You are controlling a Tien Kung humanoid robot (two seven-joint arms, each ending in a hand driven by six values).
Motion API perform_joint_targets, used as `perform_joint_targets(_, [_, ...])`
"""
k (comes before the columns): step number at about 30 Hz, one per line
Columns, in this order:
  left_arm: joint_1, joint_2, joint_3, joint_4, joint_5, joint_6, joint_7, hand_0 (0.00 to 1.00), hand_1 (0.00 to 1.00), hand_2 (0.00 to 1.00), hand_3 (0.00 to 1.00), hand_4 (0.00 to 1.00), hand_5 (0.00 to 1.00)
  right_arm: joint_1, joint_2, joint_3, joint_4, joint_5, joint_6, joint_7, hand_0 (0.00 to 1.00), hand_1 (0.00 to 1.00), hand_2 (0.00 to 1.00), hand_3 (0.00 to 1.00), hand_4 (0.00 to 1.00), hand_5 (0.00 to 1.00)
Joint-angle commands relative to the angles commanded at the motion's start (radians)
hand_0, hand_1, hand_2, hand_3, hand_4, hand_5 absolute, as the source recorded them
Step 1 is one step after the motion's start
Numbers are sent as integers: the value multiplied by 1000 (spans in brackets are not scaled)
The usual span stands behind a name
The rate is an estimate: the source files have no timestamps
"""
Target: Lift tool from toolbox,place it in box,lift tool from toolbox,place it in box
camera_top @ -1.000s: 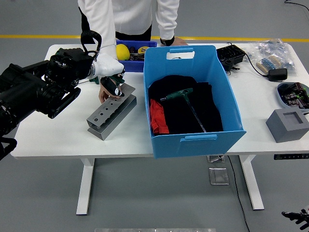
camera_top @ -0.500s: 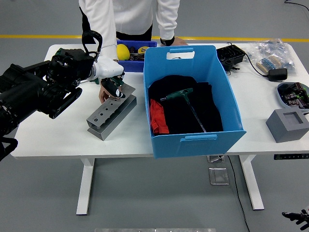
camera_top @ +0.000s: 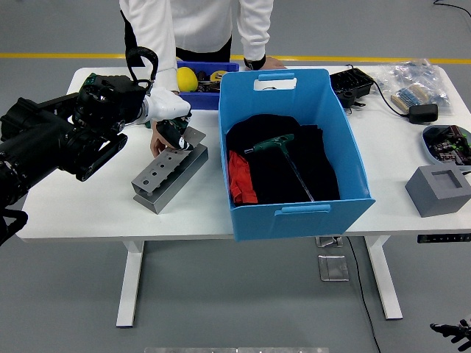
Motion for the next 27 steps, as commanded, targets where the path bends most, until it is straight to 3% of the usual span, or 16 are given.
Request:
perform_joint_targets(2, [1,0,3,0,5,-1,0,765,498,466,516,806,737,0,0,2,0,-2,1,0,598,586,640,530,777,582])
perform_joint_targets(3, [2,0,4,1,7,-1,0,764,475,411,487,804,748,0,0,2,0,-3,1,0,598,586,640,530,777,582])
perform_joint_targets(8, [7,-3,14,4,17,7,-6,764,475,411,487,804,748,-1,1,6,0,-8,1,-1,598,586,640,530,777,582])
perform_joint_targets(9, [8,-4,16,5,19,10,-7,757,437,368,455,803,748,-1,1,7,0,-10,1,-1,598,586,640,530,777,582])
perform_joint_targets(14, [9,-6,19,5,20,17,-12,757,437,368,455,803,748,-2,1,10,1,-16,2,-2,598,586,640,530,776,581])
perform_joint_targets(15, [9,-6,19,5,19,18,-13,751,366,302,425,800,755,-2,1,10,1,-17,2,-2,597,586,640,530,776,580])
perform_joint_targets(20, [11,-7,23,7,18,33,-27,751,366,302,425,800,755,-3,1,12,1,-19,1,-2,597,586,640,530,776,580])
perform_joint_targets(21, [11,-7,23,7,20,41,-34,673,298,264,343,795,713,-3,1,12,1,-19,1,-2,597,586,641,530,776,580])
perform_joint_targets(26, [10,-6,20,5,45,54,-46,673,298,264,343,795,713,-1,1,10,1,-16,2,-2,597,586,641,530,776,580])
perform_joint_targets(27, [10,-6,19,5,47,56,-46,576,250,229,281,827,561,0,1,9,1,-16,2,-2,597,586,640,530,776,580])
